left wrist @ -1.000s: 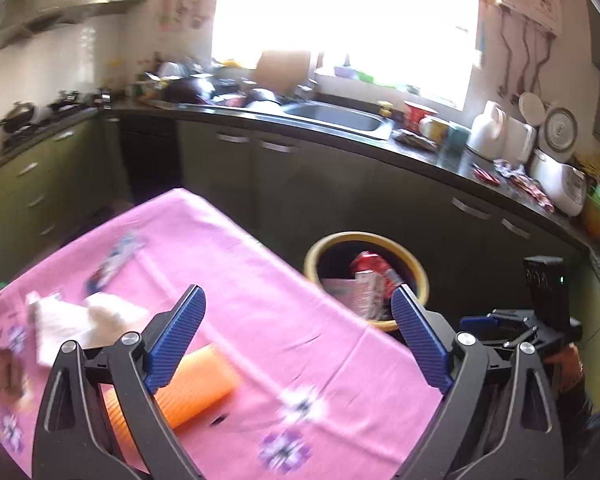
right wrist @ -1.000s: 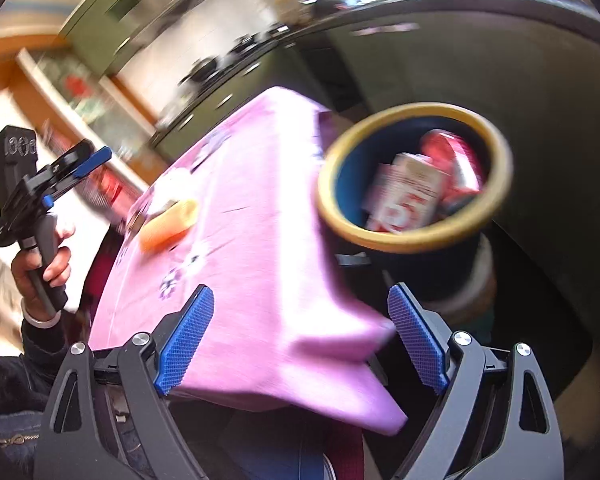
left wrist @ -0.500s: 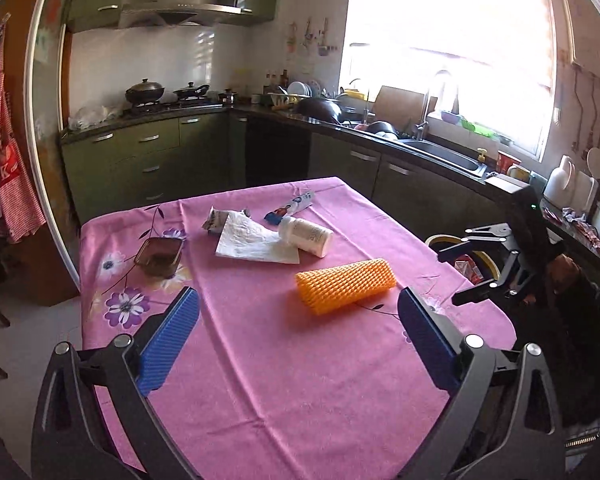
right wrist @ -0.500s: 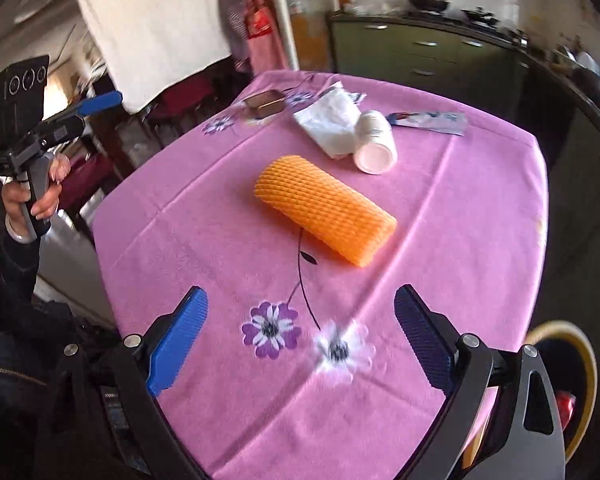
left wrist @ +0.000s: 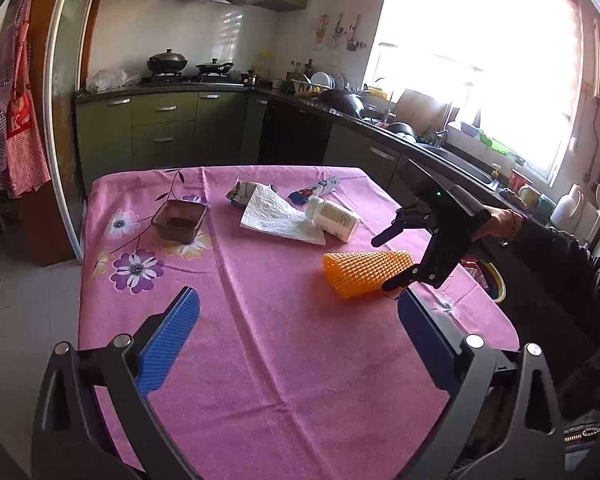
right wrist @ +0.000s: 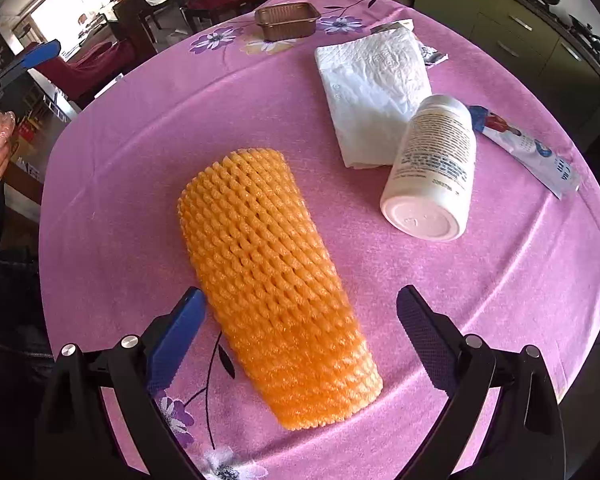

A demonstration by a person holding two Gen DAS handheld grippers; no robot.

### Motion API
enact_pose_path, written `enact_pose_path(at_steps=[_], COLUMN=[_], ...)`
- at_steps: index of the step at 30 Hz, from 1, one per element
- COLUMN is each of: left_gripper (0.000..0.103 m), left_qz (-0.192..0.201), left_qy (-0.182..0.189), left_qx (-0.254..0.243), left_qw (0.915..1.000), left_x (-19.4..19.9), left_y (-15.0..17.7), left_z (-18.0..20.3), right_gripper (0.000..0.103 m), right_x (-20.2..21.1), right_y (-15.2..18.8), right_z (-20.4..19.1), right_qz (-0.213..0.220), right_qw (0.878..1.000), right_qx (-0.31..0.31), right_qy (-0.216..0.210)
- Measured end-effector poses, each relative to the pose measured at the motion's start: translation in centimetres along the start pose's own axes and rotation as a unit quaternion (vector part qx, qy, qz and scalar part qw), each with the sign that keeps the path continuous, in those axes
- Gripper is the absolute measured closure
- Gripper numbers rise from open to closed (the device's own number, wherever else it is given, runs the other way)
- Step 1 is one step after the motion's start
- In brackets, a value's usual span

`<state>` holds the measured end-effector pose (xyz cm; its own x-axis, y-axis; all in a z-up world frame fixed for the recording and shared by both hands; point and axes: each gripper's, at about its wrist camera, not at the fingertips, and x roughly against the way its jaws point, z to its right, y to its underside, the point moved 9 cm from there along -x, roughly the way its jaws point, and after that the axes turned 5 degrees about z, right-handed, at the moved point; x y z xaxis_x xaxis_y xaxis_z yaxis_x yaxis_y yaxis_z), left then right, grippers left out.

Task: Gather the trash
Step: 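Grasp the orange foam net with the right gripper, then carry the foam net over the bin and open the right gripper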

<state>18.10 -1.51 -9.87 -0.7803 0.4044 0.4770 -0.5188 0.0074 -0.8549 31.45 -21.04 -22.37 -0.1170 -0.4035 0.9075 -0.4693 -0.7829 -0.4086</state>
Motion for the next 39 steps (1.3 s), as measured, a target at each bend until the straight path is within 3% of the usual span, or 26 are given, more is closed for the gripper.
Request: enact_pose_path(at_steps=[3,8,12,17,24,32,39], left_gripper=[0.008,0.008,0.008,0.008,0.008,0.008,0.008], left_qz=[0.0,0.0,-0.002,-0.004,-0.003,0.002,0.009], left_qy=[0.004,0.009,0.012,0.011,0.013,0.023,0.041], left_qx=[0.013,0.017,0.014,0.017,0.013,-0.011,-0.046], left_qw=[0.9999,0.9998,0.9998,0.9998,0.9998,0.9997,0.998], left_x=[-0.2,-0.4,-0.5,-0.6,-0.3,0.5,1.0], left_y=[0.0,-0.1,0.1,0.3,0.5,0.3,0.1], left_z=[-0.6,-0.6,-0.4,-0.6,-0.2,1.6,4.3], right_gripper=[0.017,0.024,0.045,0.056,0.085,0.087,0.087], right_x=[-0.8,-0.7,-0.4,0.3,1.7,4.1,11.7], right_y=[-0.1,-0.3,-0.5,0.1,-0.2,1.9,6.7], right_z=[-0.6,-0.9,-1.2,-1.7,-2.8,-3.5,-1.2], right_qz=[-0.012,-0.01,-0.005,-0.001,0.042,0.079,0.145], right_qw=[1.0,1.0,1.0,1.0,0.999,0.994,0.971], right_qx=[0.006,0.005,0.003,0.002,-0.019,-0.074,-0.176], right_qy=[-0.011,-0.018,-0.016,-0.005,0.008,0.009,0.068])
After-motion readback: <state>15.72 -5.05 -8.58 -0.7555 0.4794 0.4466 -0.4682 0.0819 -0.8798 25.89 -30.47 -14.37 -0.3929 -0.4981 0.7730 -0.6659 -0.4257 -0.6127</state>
